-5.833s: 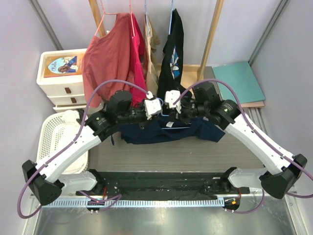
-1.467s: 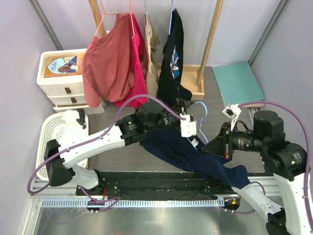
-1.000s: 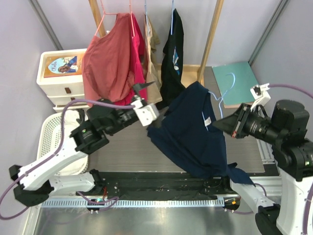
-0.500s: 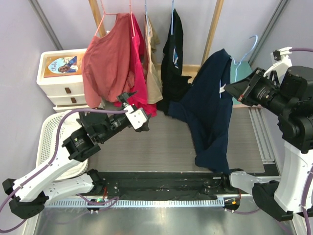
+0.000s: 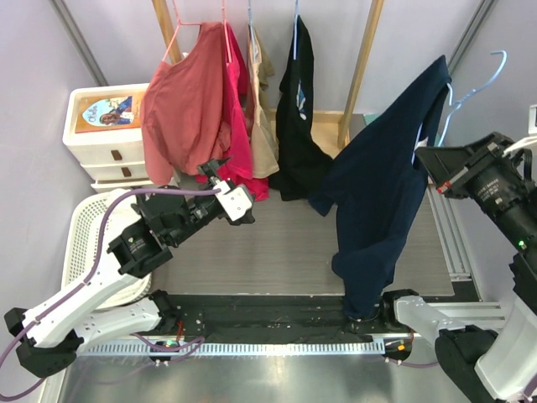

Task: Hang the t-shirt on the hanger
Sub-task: Place the hanger at the clothesline.

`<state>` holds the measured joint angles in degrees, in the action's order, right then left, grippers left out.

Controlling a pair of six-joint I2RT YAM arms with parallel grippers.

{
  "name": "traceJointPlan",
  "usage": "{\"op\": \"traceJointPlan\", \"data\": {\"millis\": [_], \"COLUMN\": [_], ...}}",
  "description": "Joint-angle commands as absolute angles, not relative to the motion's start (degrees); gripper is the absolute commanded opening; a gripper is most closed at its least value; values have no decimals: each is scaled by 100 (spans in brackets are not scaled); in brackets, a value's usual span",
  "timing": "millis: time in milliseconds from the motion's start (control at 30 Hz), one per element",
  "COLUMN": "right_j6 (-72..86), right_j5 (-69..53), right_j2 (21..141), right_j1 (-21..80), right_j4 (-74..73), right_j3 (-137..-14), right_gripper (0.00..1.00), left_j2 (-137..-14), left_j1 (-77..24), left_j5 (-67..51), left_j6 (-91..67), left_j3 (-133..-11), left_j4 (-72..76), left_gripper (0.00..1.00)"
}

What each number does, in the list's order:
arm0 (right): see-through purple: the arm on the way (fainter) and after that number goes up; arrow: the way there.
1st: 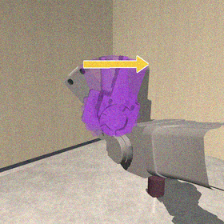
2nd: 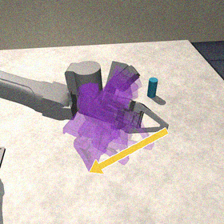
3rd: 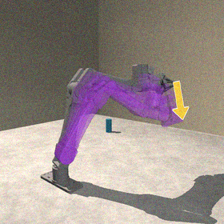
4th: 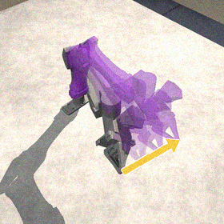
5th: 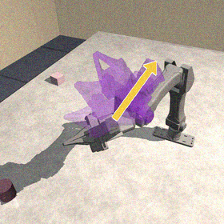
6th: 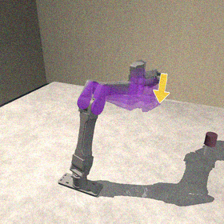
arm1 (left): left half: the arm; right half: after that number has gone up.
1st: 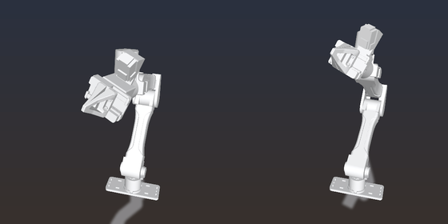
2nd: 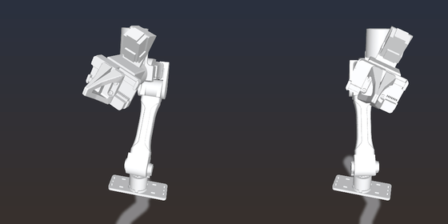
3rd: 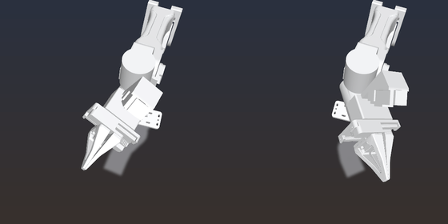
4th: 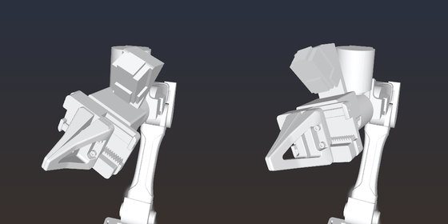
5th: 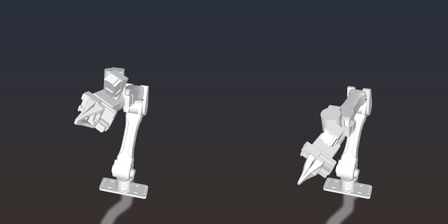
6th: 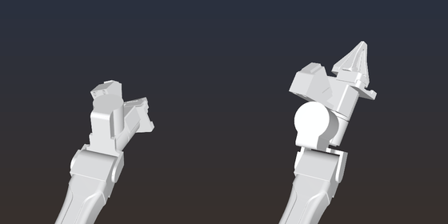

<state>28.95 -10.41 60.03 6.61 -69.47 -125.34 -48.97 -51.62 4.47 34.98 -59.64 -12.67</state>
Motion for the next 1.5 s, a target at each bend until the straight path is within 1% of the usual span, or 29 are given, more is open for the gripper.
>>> {"op": "traceJointPlan", "data": {"millis": [0, 167, 267, 467, 600, 867, 1000, 1133, 1233, 1467], "right_j6": [2768, 3137, 3138, 2970, 2953, 2821, 2970, 3409, 3419, 3323], "right_j5": [-1369, -3029, -3409, -3454, -3244, -3129, -3295, -3498, -3481, -3542], "right_j2": [6081, 6354, 6802, 7925, 8621, 9895, 10641, 11108, 11398, 11786], "right_j1": [642, 642, 642, 633, 633, 519, 264, 79, 70, 79], "right_j4": [-6241, -5549, -5415, -4967, -4703, -3913, -3368, -2595, -2278, -2031], "right_j3": [-12402, -11577, -11513, -12690, -13594, -14606, -14932, -15117, -15126, -15161], "right_gripper": [1, 1, 1, 1, 1, 1, 1, 1, 1, 1], "left_j2": [-4931, -4940, -4904, -4764, -4729, -4650, -4553, -4456, -4395, -4298], "left_j1": [-5142, -5142, -5142, -5133, -5142, -5142, -5142, -5098, -5080, -5001], "left_j5": [457, 404, 378, 352, 360, 360, 413, 475, 475, 527], "left_j6": [3542, 3481, 3445, 3410, 3454, 3384, 3375, 3349, 3322, 3243], "left_j3": [-6021, -6038, -6012, -5854, -5827, -5722, -5634, -5564, -5520, -5397], "left_j4": [-1160, -1186, -1222, -1310, -1318, -1292, -1309, -1380, -1441, -1529], "left_gripper": [100, 100, 100, 100, 100, 100, 100, 100, 100, 100]}}
